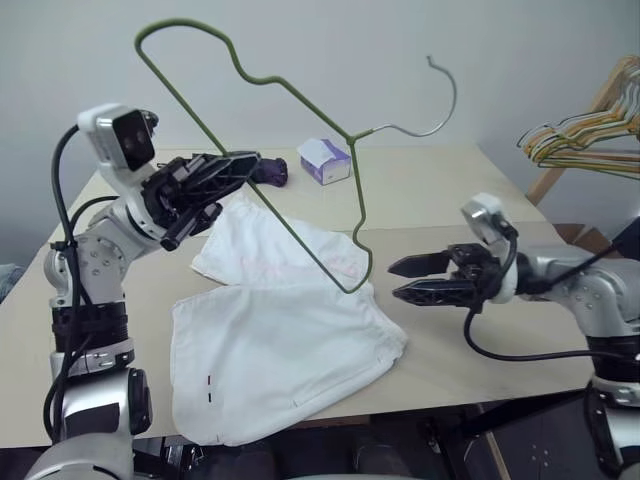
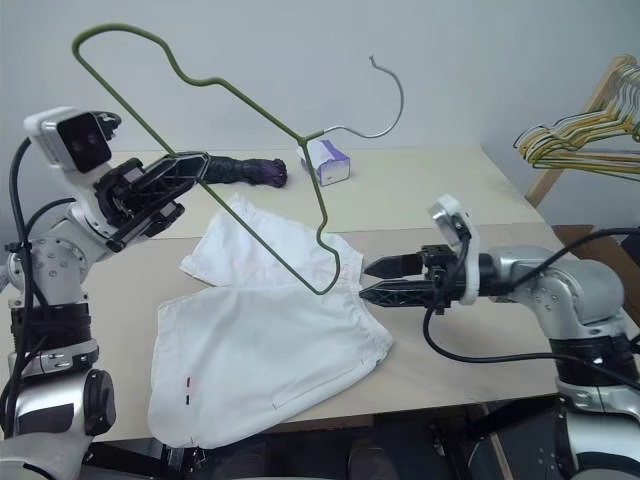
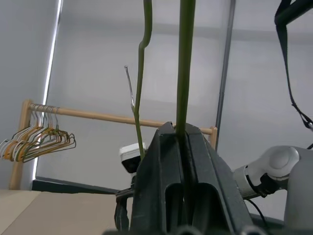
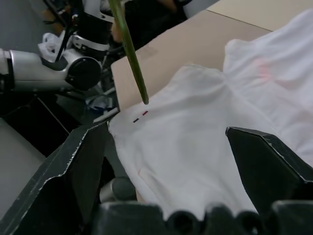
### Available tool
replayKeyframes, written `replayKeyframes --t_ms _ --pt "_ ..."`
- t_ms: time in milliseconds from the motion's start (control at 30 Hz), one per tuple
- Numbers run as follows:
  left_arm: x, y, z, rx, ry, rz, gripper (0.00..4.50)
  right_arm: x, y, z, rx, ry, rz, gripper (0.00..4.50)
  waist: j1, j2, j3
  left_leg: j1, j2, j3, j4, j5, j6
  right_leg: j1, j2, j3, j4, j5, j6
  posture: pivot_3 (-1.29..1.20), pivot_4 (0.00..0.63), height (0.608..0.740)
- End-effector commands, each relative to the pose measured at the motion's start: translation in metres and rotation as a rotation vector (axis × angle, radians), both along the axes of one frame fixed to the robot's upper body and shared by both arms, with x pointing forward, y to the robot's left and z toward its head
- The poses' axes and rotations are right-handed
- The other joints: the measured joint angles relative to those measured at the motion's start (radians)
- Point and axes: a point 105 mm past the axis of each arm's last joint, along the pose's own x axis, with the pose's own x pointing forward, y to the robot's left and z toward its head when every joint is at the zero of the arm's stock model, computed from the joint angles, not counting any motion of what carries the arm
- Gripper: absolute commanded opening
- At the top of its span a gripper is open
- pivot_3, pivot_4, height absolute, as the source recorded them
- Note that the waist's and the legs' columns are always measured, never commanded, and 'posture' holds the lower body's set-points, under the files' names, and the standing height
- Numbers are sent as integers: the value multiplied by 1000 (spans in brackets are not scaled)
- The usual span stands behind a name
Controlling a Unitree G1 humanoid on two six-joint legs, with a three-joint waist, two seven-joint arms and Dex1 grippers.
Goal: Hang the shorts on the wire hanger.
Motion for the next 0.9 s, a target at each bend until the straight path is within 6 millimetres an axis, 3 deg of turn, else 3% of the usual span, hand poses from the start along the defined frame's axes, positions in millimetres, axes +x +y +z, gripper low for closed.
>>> replayKeyframes --t_ms 33,200,433,467,567,900 --pt "0 -5 8 -6 -51 -3 0 1 15 8 -24 -57 51 4455 1 0 0 0 0 0 0 0 0 0 0 0 0 0 0 -32 0 740" --pt "3 -9 4 -5 -64 16 0 3 34 10 -41 -95 76 4455 2 0 0 -1 0 -1 0 0 0 -1 0 -1 0 0 0 -36 0 740" --pt "5 -12 1 -9 -62 30 0 -4 43 19 -28 -107 126 4455 3 0 0 -2 0 -2 0 0 0 -1 0 -1 0 0 0 -40 0 740" --pt "5 -12 0 -11 -65 27 0 -4 44 20 -26 -108 127 4295 3 0 0 -2 0 -3 0 0 0 -1 0 -1 0 0 0 -45 0 740" --pt "6 -11 0 -23 -59 28 0 -3 46 20 -30 -111 129 3618 2 0 0 -2 0 -2 0 0 0 -1 0 -2 0 0 0 -46 0 740" --pt "8 -12 -4 -22 -51 33 0 0 49 21 -18 -111 121 34 0 0 0 -2 0 -3 0 0 0 -1 0 -1 0 0 0 -49 0 740"
